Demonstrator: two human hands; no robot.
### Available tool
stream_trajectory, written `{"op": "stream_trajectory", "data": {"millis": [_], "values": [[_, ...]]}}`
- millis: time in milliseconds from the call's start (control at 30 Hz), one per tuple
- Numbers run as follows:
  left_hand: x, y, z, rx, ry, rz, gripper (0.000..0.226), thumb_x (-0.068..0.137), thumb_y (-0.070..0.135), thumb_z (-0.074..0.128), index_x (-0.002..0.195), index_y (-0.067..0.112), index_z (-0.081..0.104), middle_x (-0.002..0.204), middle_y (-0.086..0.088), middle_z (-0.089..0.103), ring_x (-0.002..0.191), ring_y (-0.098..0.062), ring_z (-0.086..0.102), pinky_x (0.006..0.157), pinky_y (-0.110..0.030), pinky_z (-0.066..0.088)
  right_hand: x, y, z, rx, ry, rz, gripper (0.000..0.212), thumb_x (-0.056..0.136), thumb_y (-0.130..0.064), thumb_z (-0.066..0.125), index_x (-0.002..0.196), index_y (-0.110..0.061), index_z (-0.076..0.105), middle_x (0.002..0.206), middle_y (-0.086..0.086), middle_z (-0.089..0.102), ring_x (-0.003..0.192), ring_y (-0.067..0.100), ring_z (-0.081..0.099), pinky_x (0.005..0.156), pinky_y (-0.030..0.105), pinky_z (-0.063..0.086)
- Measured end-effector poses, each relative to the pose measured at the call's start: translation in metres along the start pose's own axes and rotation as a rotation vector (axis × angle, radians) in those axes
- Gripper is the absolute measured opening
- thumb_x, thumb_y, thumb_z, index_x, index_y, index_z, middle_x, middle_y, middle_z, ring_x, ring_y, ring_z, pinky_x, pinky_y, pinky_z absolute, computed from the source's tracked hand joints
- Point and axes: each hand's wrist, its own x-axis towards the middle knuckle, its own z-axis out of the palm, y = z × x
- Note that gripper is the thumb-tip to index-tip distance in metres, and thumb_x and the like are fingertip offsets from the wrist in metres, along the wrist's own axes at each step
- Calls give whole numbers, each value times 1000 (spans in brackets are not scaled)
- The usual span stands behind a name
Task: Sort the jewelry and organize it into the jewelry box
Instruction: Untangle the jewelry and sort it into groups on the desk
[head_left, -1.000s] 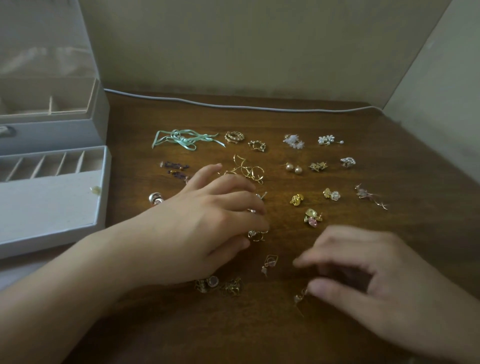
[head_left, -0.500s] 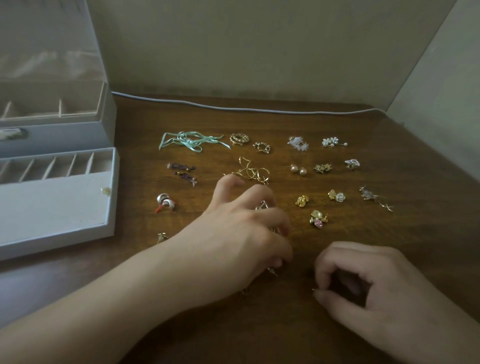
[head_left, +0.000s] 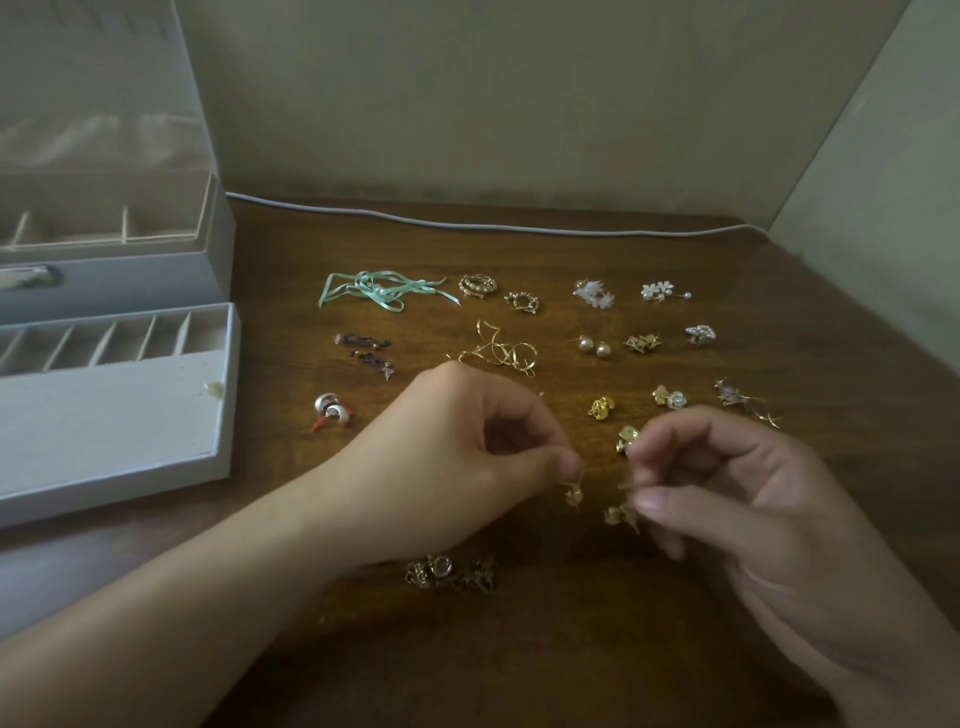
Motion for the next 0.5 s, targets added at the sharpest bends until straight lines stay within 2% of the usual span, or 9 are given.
{"op": "stream_trajectory", "data": {"millis": [100, 167, 233, 300, 333, 400, 500], "values": [[1, -1, -1, -79, -31, -64, 8, 82, 32, 74, 80, 24, 77, 70, 3, 73, 68, -13, 70, 70, -36, 59, 5, -4, 9, 82, -1, 2, 25, 59, -14, 85, 80, -19, 72, 76, 6, 68, 65, 13, 61, 48, 21, 46], [1, 0, -2, -108, -38, -79, 9, 81, 33, 74, 81, 24, 77, 70, 3, 74, 67, -11, 70, 66, -28, 58, 8, -5, 14, 89, 35, 1, 24, 57, -13, 83, 78, -20, 73, 75, 7, 69, 65, 12, 63, 49, 16, 46], [1, 1, -2, -141, -31, -93, 8, 81, 32, 75, 80, 24, 78, 69, 3, 74, 61, -5, 67, 57, -16, 51, 10, -5, 17, 65, 78, -8, 25, 54, -14, 78, 77, -21, 74, 75, 7, 70, 66, 11, 64, 50, 13, 46], [1, 2, -2, -153, -26, -102, 8, 82, 31, 75, 80, 24, 78, 70, 2, 74, 59, -4, 65, 54, -15, 48, 11, -4, 18, 45, 122, -20, 26, 53, -14, 78, 77, -21, 73, 76, 8, 71, 66, 11, 65, 50, 14, 47], [1, 1, -2, -156, -29, -106, 8, 82, 31, 75, 80, 24, 78, 71, 2, 74, 61, -7, 66, 56, -19, 50, 11, -3, 18, 29, 143, -26, 26, 53, -15, 79, 78, -22, 72, 76, 8, 72, 67, 12, 66, 52, 15, 48], [1, 1, -2, -163, -46, -109, 8, 82, 32, 74, 80, 25, 78, 71, 2, 74, 66, -11, 69, 60, -23, 52, 12, -3, 18, -39, 178, -34, 29, 52, -23, 80, 79, -25, 72, 79, 7, 73, 74, 16, 70, 60, 26, 55], [0, 3, -3, -173, -67, -102, 10, 77, 35, 76, 81, 26, 79, 72, 5, 75, 65, -5, 68, 56, -15, 49, 12, -4, 19, -126, 219, -51, 37, 50, -34, 81, 84, -27, 71, 79, 5, 74, 77, 19, 71, 71, 40, 57]]}}
